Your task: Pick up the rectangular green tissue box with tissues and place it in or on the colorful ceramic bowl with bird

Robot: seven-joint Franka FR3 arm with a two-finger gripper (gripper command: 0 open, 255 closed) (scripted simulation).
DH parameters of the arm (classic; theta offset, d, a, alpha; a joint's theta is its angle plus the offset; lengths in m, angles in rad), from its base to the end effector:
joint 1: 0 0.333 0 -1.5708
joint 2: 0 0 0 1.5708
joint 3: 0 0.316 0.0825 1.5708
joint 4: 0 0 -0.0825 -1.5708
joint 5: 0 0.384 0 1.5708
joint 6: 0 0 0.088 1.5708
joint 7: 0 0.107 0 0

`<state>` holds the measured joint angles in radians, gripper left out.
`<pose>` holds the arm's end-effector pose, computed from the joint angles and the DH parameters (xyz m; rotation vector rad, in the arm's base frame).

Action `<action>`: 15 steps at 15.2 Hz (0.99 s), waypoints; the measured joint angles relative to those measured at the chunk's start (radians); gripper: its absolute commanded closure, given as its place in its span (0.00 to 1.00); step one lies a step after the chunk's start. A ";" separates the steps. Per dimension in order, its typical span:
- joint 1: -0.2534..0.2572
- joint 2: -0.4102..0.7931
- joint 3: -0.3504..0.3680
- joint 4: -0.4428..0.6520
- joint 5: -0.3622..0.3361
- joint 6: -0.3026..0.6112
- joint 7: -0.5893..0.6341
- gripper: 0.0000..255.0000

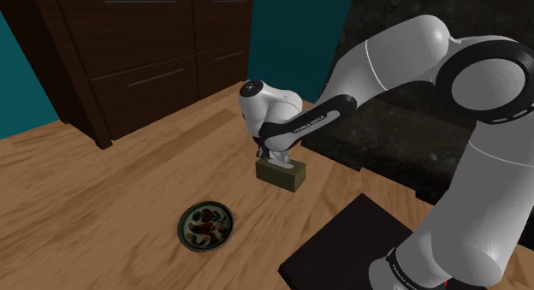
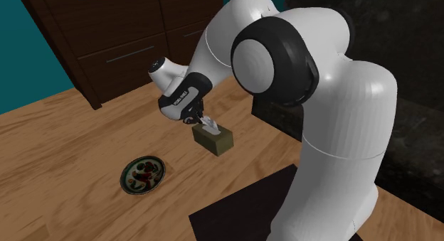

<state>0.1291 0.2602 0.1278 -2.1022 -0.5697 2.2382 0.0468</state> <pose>0.5527 0.1277 0.2888 2.6187 0.7988 -0.0726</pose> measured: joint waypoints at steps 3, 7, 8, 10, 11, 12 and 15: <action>0.000 -0.021 0.005 0.008 0.015 -0.026 -0.017 1.00; -0.002 -0.060 0.010 0.015 0.037 -0.066 -0.046 1.00; -0.004 -0.066 0.010 0.021 0.042 -0.074 -0.054 1.00; -0.004 -0.078 0.012 0.027 0.050 -0.090 -0.064 1.00; 0.003 -0.081 0.018 0.034 0.054 -0.104 -0.059 1.00; 0.013 -0.081 0.026 0.039 0.058 -0.115 -0.047 1.00; 0.051 -0.060 0.053 0.090 0.070 -0.168 -0.007 1.00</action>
<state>0.1802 0.2003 0.1810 -2.0123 -0.4997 2.0704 0.0399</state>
